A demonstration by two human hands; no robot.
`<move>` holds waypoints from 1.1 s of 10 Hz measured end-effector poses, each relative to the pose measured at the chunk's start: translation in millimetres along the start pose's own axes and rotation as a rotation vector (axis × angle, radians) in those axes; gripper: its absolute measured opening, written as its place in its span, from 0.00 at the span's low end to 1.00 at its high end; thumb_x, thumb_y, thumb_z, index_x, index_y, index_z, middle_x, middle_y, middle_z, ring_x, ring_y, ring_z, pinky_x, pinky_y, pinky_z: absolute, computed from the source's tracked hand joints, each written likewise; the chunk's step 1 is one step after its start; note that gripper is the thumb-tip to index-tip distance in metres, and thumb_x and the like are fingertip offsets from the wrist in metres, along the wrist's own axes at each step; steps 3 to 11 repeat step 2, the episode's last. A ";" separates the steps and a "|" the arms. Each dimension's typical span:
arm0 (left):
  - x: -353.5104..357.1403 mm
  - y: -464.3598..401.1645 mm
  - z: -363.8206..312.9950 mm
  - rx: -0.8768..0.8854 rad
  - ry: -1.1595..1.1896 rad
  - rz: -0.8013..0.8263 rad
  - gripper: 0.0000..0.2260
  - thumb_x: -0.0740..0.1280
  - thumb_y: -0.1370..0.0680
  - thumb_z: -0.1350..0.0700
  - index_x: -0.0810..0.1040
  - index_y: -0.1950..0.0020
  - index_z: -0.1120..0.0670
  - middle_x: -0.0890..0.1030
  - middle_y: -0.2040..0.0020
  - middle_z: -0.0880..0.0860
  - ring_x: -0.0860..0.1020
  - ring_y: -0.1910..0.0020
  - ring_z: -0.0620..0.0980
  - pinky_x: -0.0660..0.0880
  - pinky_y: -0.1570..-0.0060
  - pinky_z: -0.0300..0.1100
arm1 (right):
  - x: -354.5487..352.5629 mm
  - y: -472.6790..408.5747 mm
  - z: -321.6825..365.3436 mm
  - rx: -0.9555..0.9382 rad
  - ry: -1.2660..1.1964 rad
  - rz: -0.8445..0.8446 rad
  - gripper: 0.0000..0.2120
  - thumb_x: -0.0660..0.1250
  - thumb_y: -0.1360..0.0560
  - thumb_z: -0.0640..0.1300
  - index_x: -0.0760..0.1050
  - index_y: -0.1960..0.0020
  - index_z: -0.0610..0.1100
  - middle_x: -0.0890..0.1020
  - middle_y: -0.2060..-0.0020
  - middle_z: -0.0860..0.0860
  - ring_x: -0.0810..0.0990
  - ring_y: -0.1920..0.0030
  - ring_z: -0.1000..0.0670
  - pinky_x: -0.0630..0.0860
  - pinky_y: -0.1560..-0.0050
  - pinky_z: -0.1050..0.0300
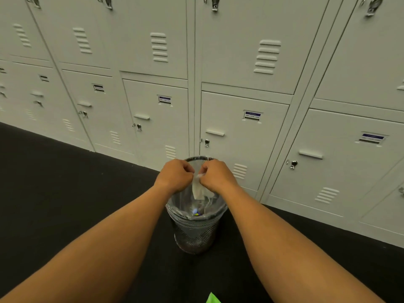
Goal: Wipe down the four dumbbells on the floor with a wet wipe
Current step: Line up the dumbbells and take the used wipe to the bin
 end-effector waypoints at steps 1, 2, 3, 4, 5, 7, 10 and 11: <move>4.4 -5.6 12.6 0.016 -0.007 0.028 0.08 0.68 0.23 0.60 0.86 0.51 0.52 0.83 0.56 0.48 0.81 0.53 0.48 0.75 0.52 0.41 | 14.5 -8.7 -1.5 0.013 0.063 0.029 0.07 0.68 0.32 0.44 0.83 0.56 0.50 0.85 0.60 0.53 0.82 0.59 0.49 0.83 0.55 0.50; 8.3 -7.5 23.1 0.019 -0.029 0.068 0.07 0.68 0.24 0.59 0.85 0.55 0.51 0.85 0.56 0.50 0.82 0.54 0.49 0.78 0.52 0.43 | 26.6 -13.9 -2.0 0.031 0.071 0.054 0.07 0.67 0.33 0.42 0.83 0.59 0.48 0.85 0.63 0.52 0.83 0.60 0.49 0.83 0.56 0.52; 8.3 -7.5 23.1 0.019 -0.029 0.068 0.07 0.68 0.24 0.59 0.85 0.55 0.51 0.85 0.56 0.50 0.82 0.54 0.49 0.78 0.52 0.43 | 26.6 -13.9 -2.0 0.031 0.071 0.054 0.07 0.67 0.33 0.42 0.83 0.59 0.48 0.85 0.63 0.52 0.83 0.60 0.49 0.83 0.56 0.52; 8.3 -7.5 23.1 0.019 -0.029 0.068 0.07 0.68 0.24 0.59 0.85 0.55 0.51 0.85 0.56 0.50 0.82 0.54 0.49 0.78 0.52 0.43 | 26.6 -13.9 -2.0 0.031 0.071 0.054 0.07 0.67 0.33 0.42 0.83 0.59 0.48 0.85 0.63 0.52 0.83 0.60 0.49 0.83 0.56 0.52; 8.3 -7.5 23.1 0.019 -0.029 0.068 0.07 0.68 0.24 0.59 0.85 0.55 0.51 0.85 0.56 0.50 0.82 0.54 0.49 0.78 0.52 0.43 | 26.6 -13.9 -2.0 0.031 0.071 0.054 0.07 0.67 0.33 0.42 0.83 0.59 0.48 0.85 0.63 0.52 0.83 0.60 0.49 0.83 0.56 0.52; 8.3 -7.5 23.1 0.019 -0.029 0.068 0.07 0.68 0.24 0.59 0.85 0.55 0.51 0.85 0.56 0.50 0.82 0.54 0.49 0.78 0.52 0.43 | 26.6 -13.9 -2.0 0.031 0.071 0.054 0.07 0.67 0.33 0.42 0.83 0.59 0.48 0.85 0.63 0.52 0.83 0.60 0.49 0.83 0.56 0.52; 8.3 -7.5 23.1 0.019 -0.029 0.068 0.07 0.68 0.24 0.59 0.85 0.55 0.51 0.85 0.56 0.50 0.82 0.54 0.49 0.78 0.52 0.43 | 26.6 -13.9 -2.0 0.031 0.071 0.054 0.07 0.67 0.33 0.42 0.83 0.59 0.48 0.85 0.63 0.52 0.83 0.60 0.49 0.83 0.56 0.52; 8.3 -7.5 23.1 0.019 -0.029 0.068 0.07 0.68 0.24 0.59 0.85 0.55 0.51 0.85 0.56 0.50 0.82 0.54 0.49 0.78 0.52 0.43 | 26.6 -13.9 -2.0 0.031 0.071 0.054 0.07 0.67 0.33 0.42 0.83 0.59 0.48 0.85 0.63 0.52 0.83 0.60 0.49 0.83 0.56 0.52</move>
Point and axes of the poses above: each hand's wrist, its own y-axis away from the middle knuckle, its own x-axis out of the palm, z = x × y, the point moved 5 cm from there along -y, towards the middle knuckle
